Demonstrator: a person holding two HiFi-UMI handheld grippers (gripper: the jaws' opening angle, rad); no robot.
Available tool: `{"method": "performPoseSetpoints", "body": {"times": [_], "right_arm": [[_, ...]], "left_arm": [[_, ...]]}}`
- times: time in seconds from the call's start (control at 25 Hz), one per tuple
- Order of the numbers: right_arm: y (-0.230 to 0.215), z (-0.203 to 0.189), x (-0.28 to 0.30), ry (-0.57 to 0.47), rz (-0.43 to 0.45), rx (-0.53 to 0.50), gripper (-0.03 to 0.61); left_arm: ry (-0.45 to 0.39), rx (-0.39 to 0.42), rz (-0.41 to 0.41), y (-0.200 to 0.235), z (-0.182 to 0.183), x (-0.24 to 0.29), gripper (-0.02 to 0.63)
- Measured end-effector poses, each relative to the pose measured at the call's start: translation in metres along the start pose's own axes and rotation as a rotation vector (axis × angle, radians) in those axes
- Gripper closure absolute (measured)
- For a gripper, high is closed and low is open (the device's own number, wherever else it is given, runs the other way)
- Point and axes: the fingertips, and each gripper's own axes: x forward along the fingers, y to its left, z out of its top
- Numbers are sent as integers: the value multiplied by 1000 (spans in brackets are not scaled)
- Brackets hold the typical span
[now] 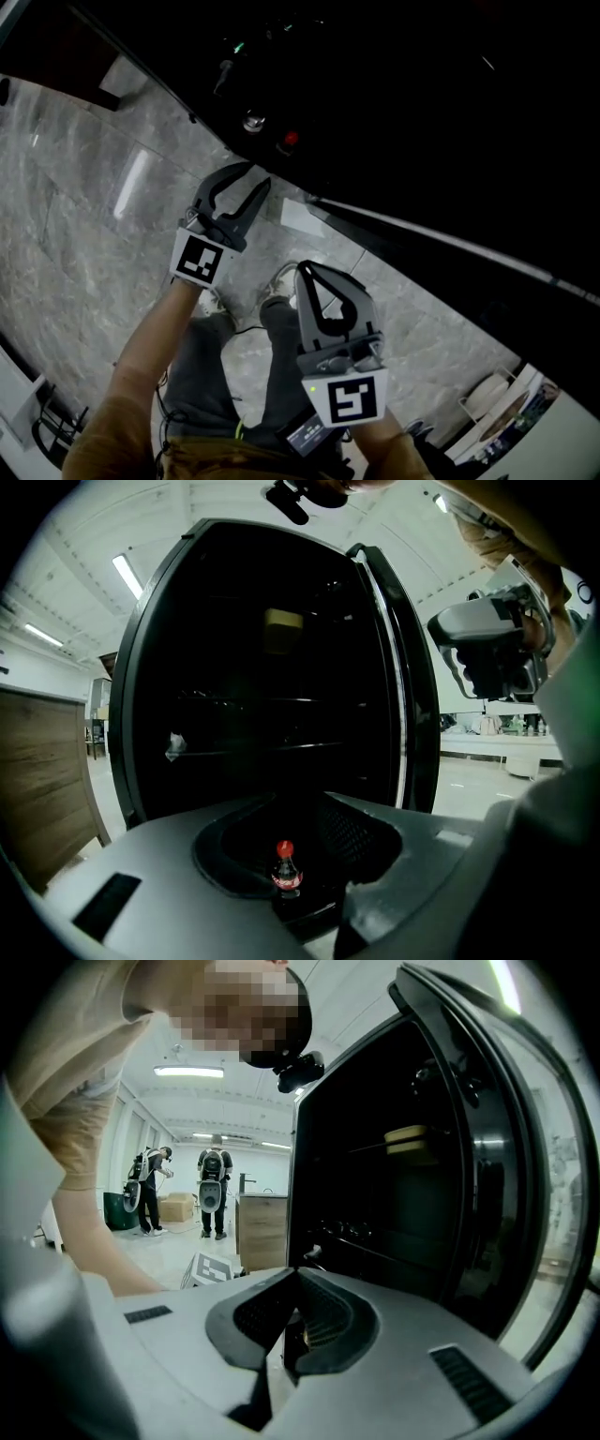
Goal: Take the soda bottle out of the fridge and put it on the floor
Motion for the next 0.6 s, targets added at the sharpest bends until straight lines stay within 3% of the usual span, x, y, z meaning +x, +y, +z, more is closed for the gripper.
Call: {"method": "performPoseSetpoints", "body": {"times": [0.36,0.6], "right_arm": [[-4,-67,39,-2,-6,-22,577],[-9,-99,54,-5,-29,-37,577]], "left_arm": [[-5,0,-28,3,-75,47,448],[-27,0,-51,6,-105,75,386]]}}
